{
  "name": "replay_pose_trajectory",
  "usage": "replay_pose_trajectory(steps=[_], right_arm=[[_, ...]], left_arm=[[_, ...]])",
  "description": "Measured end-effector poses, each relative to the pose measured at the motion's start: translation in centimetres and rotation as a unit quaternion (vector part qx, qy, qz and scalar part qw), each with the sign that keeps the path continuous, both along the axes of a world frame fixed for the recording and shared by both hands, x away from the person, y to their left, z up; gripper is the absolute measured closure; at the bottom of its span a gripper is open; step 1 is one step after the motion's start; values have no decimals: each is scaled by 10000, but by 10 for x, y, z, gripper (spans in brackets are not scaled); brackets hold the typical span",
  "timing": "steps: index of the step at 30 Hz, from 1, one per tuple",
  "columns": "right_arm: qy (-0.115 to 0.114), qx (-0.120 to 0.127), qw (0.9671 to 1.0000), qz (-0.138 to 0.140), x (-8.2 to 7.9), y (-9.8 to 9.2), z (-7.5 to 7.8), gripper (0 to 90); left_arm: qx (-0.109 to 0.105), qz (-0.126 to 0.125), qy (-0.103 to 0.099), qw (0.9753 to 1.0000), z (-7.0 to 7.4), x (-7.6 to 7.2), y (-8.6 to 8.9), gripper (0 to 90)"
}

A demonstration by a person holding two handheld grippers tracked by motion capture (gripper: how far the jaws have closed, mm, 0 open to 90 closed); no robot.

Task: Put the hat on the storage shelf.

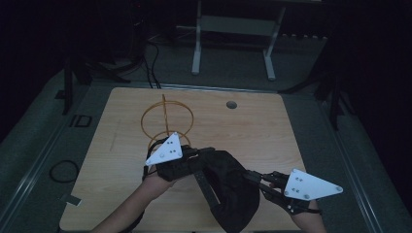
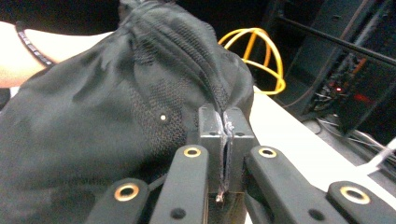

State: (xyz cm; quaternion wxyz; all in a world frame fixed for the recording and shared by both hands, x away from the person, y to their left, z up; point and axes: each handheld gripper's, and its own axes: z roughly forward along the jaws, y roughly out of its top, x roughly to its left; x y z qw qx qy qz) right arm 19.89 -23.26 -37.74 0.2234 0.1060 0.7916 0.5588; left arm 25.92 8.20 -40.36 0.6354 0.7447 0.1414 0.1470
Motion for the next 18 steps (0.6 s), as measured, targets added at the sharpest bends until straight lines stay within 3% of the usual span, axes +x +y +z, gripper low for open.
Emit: replay_pose_trajectory(steps=[2,4,6,11,14,18], right_arm=[[-7,99,9999,-56,0,-4,3,886],[-32,113,9998,-138,0,-6,4,885],[-31,258,9991,-339,1,-14,9,886],[-38,403,9970,-661,6,-22,15,885],[-71,520,9949,-857,14,-27,22,885],[-120,574,9935,-978,21,-25,29,885]], left_arm=[[32,52,-21,10000,0,-1,3,712],[53,107,-47,9999,0,-2,5,699],[227,309,-92,9992,0,-5,11,679],[538,510,-186,9971,-4,-11,19,652],[546,601,6,9967,-12,-14,34,652],[593,760,43,9953,-18,-17,45,643]])
